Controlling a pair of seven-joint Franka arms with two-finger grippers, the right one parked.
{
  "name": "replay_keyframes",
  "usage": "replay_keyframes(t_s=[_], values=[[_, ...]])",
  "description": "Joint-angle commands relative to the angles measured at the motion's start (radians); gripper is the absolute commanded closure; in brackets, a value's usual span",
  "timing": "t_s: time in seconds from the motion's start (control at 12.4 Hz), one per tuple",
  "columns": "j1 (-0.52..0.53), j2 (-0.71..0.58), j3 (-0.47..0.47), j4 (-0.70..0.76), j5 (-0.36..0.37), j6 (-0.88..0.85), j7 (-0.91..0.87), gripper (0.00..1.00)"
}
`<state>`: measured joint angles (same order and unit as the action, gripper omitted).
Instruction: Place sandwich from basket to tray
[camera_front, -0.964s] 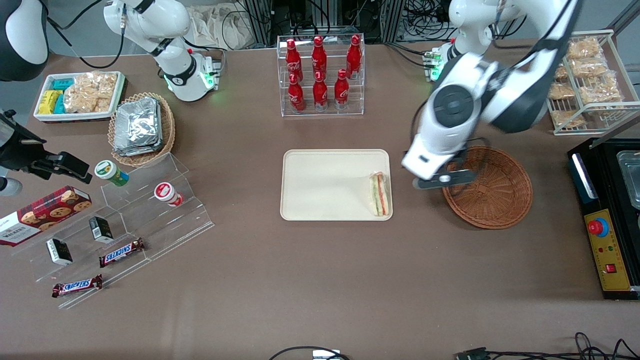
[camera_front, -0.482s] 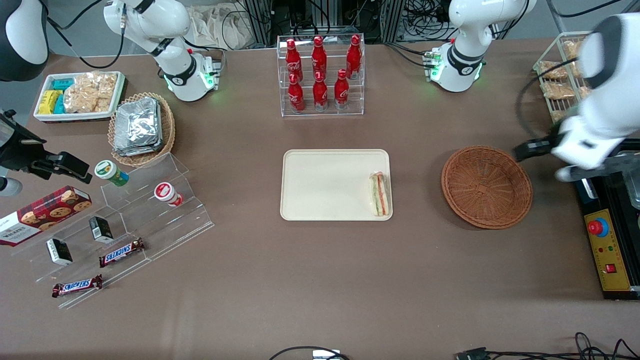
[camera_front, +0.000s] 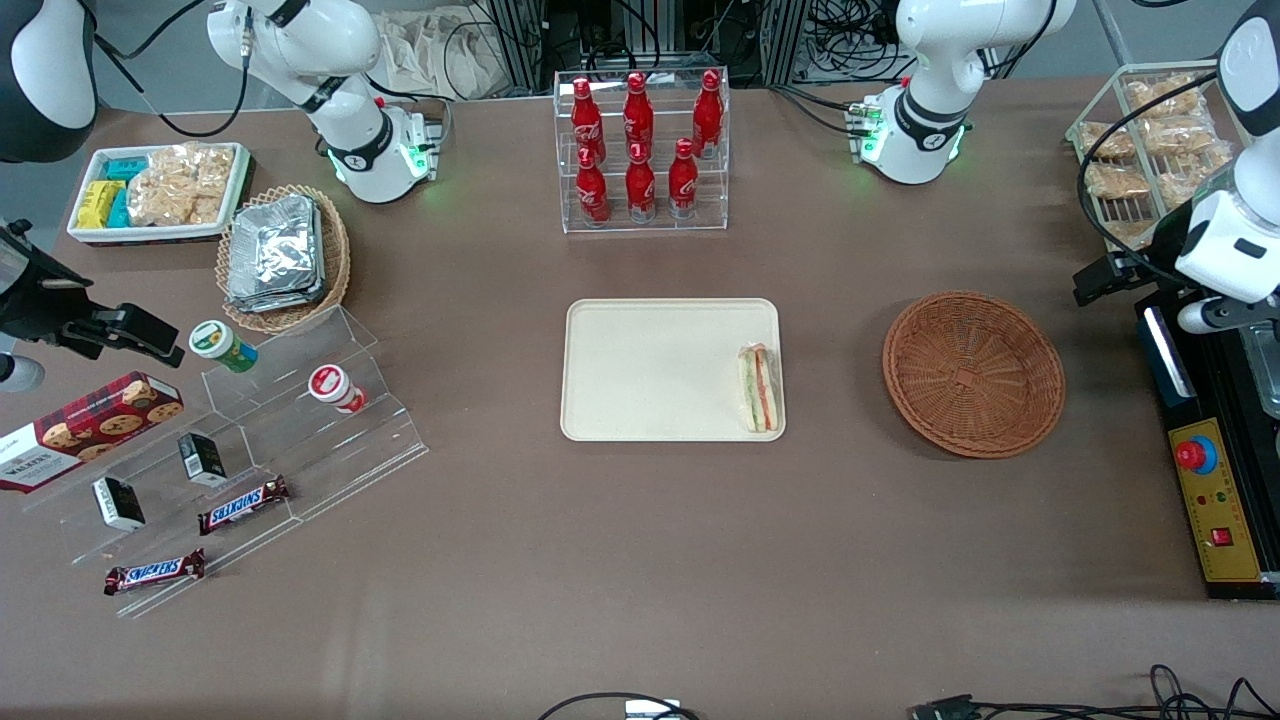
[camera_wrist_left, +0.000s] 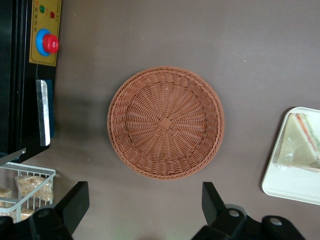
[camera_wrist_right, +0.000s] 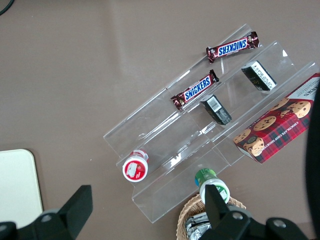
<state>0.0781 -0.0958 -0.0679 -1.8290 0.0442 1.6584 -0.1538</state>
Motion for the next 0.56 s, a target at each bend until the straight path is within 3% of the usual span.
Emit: replay_keyframes(t_s=[0.0, 0.24, 0.48], values=[[-0.024, 0.010, -0.003, 0.080, 0.006, -0.089, -0.004, 0.00], [0.083, 0.013, -0.139, 0.119, -0.003, -0.112, -0.007, 0.00], [0.083, 0.016, -0.145, 0.128, -0.006, -0.114, -0.017, 0.00]])
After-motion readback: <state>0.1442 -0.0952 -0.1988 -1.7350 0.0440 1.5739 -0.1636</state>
